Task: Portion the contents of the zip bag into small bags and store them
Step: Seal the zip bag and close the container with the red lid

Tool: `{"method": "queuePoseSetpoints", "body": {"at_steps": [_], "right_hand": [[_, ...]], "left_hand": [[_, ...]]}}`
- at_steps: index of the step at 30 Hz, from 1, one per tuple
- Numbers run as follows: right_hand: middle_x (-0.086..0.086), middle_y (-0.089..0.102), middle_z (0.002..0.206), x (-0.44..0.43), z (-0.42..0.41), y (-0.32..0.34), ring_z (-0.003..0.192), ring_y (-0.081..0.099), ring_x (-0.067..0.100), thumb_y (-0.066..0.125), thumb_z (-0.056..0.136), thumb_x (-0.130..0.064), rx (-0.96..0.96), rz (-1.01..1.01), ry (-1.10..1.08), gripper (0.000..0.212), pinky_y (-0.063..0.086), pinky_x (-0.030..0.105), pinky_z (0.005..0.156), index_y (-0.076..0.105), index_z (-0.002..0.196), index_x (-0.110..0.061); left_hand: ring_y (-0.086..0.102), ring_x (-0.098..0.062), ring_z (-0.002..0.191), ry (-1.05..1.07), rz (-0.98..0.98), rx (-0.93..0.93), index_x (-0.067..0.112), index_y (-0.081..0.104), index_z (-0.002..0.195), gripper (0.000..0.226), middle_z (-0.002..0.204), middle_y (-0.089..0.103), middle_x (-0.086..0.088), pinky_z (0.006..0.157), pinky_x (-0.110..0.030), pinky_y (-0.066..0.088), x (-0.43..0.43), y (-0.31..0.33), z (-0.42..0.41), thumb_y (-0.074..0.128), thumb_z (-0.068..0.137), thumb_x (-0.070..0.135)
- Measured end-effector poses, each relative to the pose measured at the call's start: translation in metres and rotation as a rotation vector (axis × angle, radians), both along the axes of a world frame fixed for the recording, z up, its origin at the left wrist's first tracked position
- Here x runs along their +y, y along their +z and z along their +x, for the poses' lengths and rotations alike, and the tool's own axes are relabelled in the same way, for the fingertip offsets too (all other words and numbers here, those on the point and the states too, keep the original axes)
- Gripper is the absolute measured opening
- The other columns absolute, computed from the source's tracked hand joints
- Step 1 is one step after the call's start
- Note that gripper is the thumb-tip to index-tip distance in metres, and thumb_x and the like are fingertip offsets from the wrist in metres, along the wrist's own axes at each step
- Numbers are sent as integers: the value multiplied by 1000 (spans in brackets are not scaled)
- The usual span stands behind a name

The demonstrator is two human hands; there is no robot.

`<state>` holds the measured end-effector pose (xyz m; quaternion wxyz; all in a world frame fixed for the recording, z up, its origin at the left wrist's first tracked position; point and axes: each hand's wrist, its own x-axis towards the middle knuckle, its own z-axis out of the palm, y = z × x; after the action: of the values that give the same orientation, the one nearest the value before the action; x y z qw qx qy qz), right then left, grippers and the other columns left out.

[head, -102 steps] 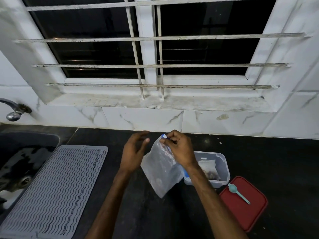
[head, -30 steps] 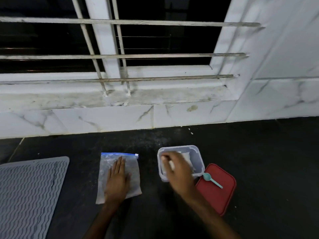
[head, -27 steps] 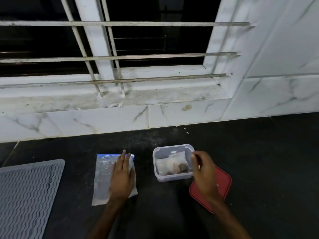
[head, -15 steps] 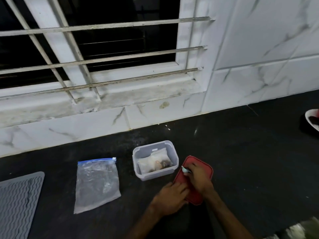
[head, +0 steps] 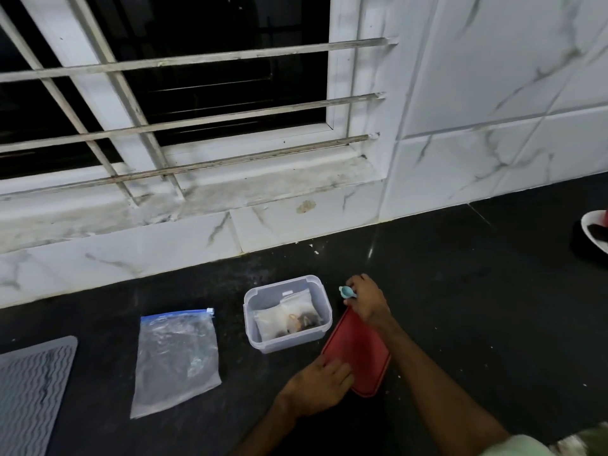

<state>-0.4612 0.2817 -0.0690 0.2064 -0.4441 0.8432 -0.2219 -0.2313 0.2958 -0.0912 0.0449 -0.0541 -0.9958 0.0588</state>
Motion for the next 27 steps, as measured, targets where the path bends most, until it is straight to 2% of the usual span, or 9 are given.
{"method": "queuePoseSetpoints", "body": {"at_steps": [4,7,9,11,13,16,21,23,27], "right_hand": [[1,55,105,-11,-7,-12,102,58,26,80,71,-20,-13,47,6,32,46,37,86,62,98,-20],[4,58,107,-16,-12,-24,105,58,28,82,71,-20,-24,60,-15,34,46,35,89,62,99,-18],[6,58,112,-20,-14,-26,109,57,29,83,70,-21,-26,80,-18,42,45,34,91,62,107,-16],[8,53,121,-21,-13,-20,114,53,30,84,69,-23,-34,100,-10,59,45,35,93,59,121,-13],[8,50,127,-15,-11,-13,118,48,30,84,71,-26,-44,74,-30,69,44,38,97,53,131,-13],[8,50,126,7,-6,-12,116,47,29,79,77,-32,-31,-21,-145,64,45,41,96,52,131,-12],[9,49,128,48,2,-20,119,46,29,60,92,-44,142,179,-192,45,45,45,98,54,125,-14],[9,49,131,57,2,-19,122,46,29,62,90,-42,114,230,-205,46,45,45,99,52,126,-15],[8,53,130,70,-2,-17,124,47,30,70,84,-42,-19,257,-268,57,44,42,100,48,128,-14]], "left_hand": [[63,-11,85,102,15,27,27,65,97,24,100,66,6,71,-24,52,-13,9,7,43,88,26],[62,-10,93,76,21,-30,28,60,105,21,107,63,7,73,-24,52,-18,5,5,52,89,38],[61,-10,95,95,97,-116,27,59,108,35,110,61,6,73,-23,53,-18,2,-1,63,82,49],[61,-13,96,106,158,-190,24,60,111,42,111,60,3,73,-26,54,-15,-2,-8,68,78,50],[63,-19,97,112,148,-180,21,59,112,33,112,60,-2,73,-31,56,-13,-2,-13,62,84,37],[65,-17,86,104,95,-143,26,58,103,26,103,61,2,64,-29,56,-12,-7,-20,40,84,28],[62,-12,72,73,29,-155,29,64,91,25,93,64,8,60,-24,50,-4,-14,-14,40,84,26],[62,-12,72,57,7,-136,28,67,91,27,94,66,7,61,-24,49,1,-17,-9,40,86,26],[62,-9,80,58,87,-121,28,63,96,27,99,66,8,67,-21,51,7,-19,6,36,90,29]]}}
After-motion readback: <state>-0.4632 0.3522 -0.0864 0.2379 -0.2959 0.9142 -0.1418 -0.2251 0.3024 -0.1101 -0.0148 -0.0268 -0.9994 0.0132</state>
